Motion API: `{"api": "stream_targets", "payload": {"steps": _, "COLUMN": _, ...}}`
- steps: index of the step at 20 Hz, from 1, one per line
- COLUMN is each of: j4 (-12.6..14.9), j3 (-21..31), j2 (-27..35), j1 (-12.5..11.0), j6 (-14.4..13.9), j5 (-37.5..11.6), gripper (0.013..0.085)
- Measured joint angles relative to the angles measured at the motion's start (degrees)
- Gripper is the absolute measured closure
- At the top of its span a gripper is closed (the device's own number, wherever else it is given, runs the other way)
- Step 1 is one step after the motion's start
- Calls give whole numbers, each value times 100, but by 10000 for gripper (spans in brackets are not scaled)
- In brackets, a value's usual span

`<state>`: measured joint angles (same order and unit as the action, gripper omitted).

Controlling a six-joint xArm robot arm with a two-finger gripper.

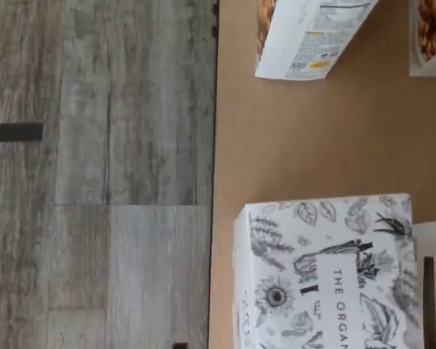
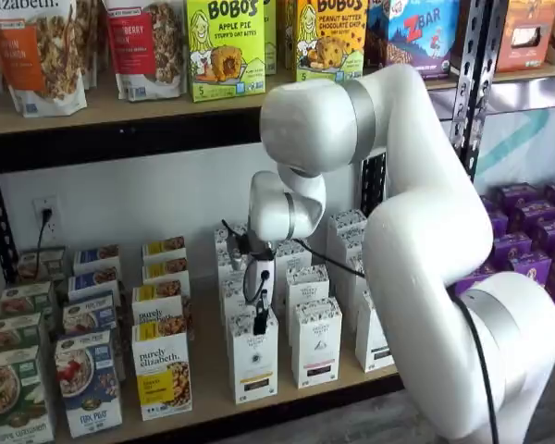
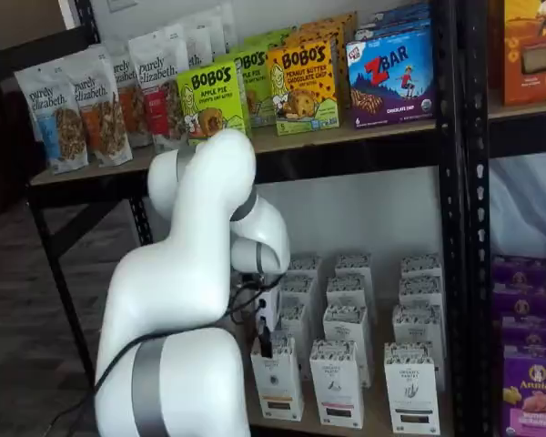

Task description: Pick up the white box with a yellow strip in the middle, on the bottom shelf, the fourth box from the left

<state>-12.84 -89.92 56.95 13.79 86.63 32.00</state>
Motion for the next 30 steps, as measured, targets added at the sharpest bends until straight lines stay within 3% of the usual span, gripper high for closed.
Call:
{"api": "stream_targets", "payload": {"steps": 19, "j4": 423, "j3": -515, "j2": 558, "j1": 33, "j6": -387, "j5": 11, "gripper": 130}}
{"api": "stream_targets", "payload": {"steps": 30, "j4": 348, "j3": -577, "j2": 699, "j1": 73, "j6": -355, "j5": -104, "gripper": 130}}
